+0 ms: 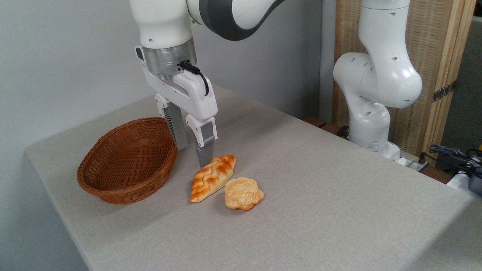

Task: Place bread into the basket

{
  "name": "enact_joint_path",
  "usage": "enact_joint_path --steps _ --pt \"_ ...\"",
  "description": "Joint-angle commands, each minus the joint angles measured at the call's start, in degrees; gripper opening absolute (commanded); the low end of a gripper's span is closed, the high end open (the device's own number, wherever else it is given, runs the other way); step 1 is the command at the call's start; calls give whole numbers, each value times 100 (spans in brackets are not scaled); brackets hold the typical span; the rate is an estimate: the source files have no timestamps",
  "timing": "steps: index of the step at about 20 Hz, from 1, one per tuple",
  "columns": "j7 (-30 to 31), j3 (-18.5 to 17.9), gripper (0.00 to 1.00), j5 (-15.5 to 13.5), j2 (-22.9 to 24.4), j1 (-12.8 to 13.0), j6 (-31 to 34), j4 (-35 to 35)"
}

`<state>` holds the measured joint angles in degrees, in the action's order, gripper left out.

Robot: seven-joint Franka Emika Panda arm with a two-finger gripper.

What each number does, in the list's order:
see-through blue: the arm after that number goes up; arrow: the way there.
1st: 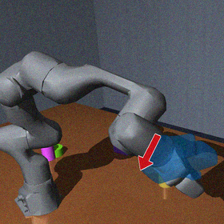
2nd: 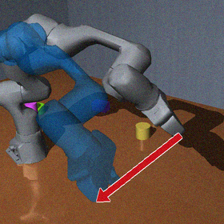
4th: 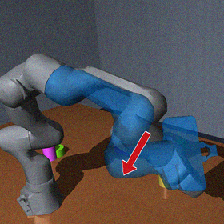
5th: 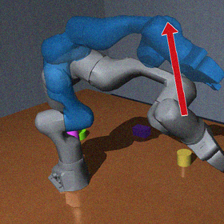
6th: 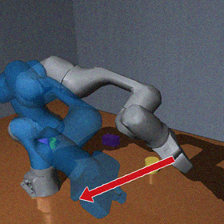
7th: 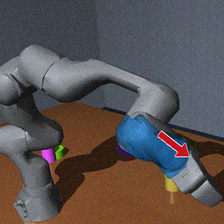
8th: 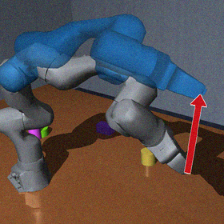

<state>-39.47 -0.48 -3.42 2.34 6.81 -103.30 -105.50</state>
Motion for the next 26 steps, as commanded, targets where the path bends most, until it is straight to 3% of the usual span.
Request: enact_joint_path --steps 1,26 --pt "45 -22 100 -106 4 22 353 109" --pt "-69 110 100 -18 -181 48 249 13"
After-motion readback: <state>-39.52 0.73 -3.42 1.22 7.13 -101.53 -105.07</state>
